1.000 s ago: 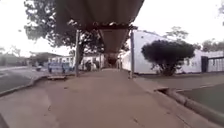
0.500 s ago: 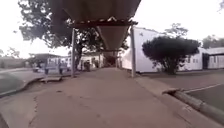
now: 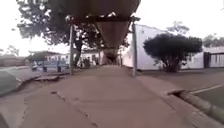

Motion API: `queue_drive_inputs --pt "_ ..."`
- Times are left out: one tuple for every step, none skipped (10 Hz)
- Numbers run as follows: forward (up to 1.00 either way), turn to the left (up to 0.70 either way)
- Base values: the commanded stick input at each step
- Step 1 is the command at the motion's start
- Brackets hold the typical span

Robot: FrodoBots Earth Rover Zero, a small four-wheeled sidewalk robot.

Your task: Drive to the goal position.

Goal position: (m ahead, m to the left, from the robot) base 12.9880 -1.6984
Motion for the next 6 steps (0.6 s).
queue_drive_inputs --pt "0.85 0.00" --pt "0.85 0.00" --pt "0.85 0.00" --pt "0.85 0.00" --pt "0.85 0.00" --pt "0.85 0.00"
